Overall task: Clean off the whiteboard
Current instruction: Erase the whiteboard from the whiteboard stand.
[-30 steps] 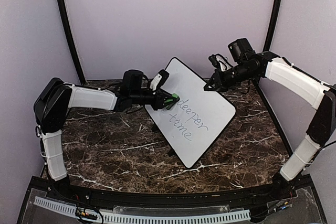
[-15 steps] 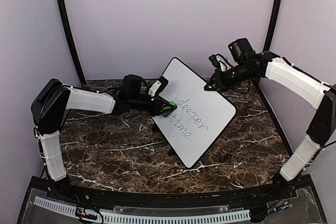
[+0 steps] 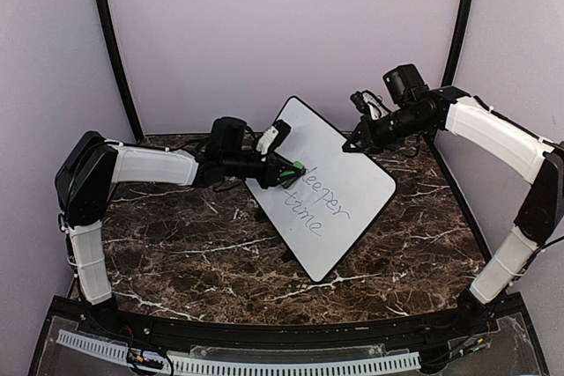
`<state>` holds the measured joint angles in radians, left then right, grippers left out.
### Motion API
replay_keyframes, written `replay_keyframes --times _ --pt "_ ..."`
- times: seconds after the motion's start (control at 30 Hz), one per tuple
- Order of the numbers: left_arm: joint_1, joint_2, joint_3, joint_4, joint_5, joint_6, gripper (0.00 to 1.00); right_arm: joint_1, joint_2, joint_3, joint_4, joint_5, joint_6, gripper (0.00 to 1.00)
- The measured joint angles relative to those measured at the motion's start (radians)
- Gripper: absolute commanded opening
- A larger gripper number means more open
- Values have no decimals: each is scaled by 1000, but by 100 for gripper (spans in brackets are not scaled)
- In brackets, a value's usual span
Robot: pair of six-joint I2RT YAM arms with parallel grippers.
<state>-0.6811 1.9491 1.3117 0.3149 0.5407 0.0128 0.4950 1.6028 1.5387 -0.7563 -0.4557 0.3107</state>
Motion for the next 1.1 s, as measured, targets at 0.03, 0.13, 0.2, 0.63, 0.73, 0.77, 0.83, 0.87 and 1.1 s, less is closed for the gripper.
replay_keyframes --times 0.03,0.13,0.2,0.63,0.73,0.77,0.83,0.87,1.1 --pt "0 0 -1 0 -2 6 0 0 0 0 0 0 0 0" --pt "0 -1 -15 16 -11 19 0 0 0 0 0 0 0 0" --pt "0 -7 -39 37 -16 27 0 0 0 0 0 0 0 0" --pt "2 -16 -97 77 3 26 0 0 1 0 0 -1 -1 0" --pt "5 -8 -57 28 21 23 0 0 1 0 0 0 0 0" --pt "5 -4 -40 16 29 20 0 0 1 0 0 0 0 0" --pt "3 3 -4 -6 42 19 0 0 1 0 0 0 0 0" --pt "1 7 16 -16 47 19 0 0 1 0 1 -1 -1 0" --pt "-14 11 39 -6 48 9 0 0 2 0 4 -3 -3 0"
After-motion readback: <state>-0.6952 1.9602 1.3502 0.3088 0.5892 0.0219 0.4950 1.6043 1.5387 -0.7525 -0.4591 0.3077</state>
